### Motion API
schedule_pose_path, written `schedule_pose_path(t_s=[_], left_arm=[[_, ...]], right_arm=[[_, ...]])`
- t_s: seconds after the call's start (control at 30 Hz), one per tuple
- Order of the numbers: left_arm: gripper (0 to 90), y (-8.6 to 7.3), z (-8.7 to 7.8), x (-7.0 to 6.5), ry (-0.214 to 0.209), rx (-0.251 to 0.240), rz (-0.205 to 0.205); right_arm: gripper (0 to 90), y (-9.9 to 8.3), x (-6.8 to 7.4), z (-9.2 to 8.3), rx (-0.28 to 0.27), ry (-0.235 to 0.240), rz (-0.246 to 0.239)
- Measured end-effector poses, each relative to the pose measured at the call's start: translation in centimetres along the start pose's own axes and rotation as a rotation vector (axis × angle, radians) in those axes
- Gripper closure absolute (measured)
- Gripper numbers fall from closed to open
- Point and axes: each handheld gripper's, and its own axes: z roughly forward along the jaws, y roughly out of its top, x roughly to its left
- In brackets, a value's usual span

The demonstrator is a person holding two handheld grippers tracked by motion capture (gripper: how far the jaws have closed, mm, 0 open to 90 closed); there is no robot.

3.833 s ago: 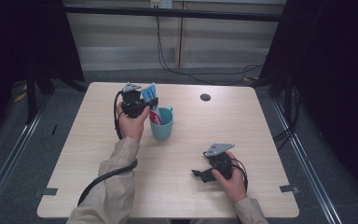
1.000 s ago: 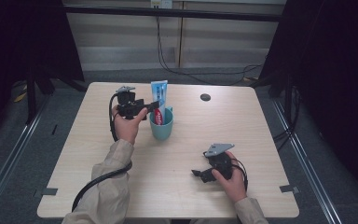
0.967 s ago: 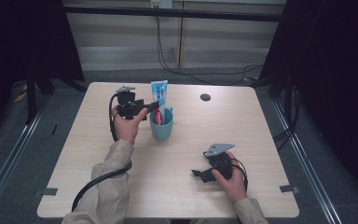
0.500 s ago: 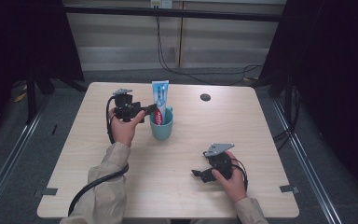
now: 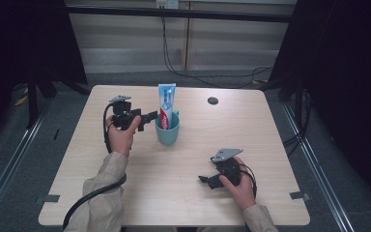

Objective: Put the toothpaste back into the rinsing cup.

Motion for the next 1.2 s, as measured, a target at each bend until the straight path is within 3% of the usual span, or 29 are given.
schedule_pose_path(t_s=[0.97, 1.2], left_arm=[[15.5, -2.9, -2.3, 1.5, -0.013, 0.030, 0.041], [15.6, -3.9, -2.8, 2.1, -0.016, 0.036, 0.035]], right_arm=[[12.2, 0.0, 0.0, 0.0, -0.001, 0.004, -0.005], [12.2, 0.0, 0.0, 0.0, -0.001, 0.004, -0.005]])
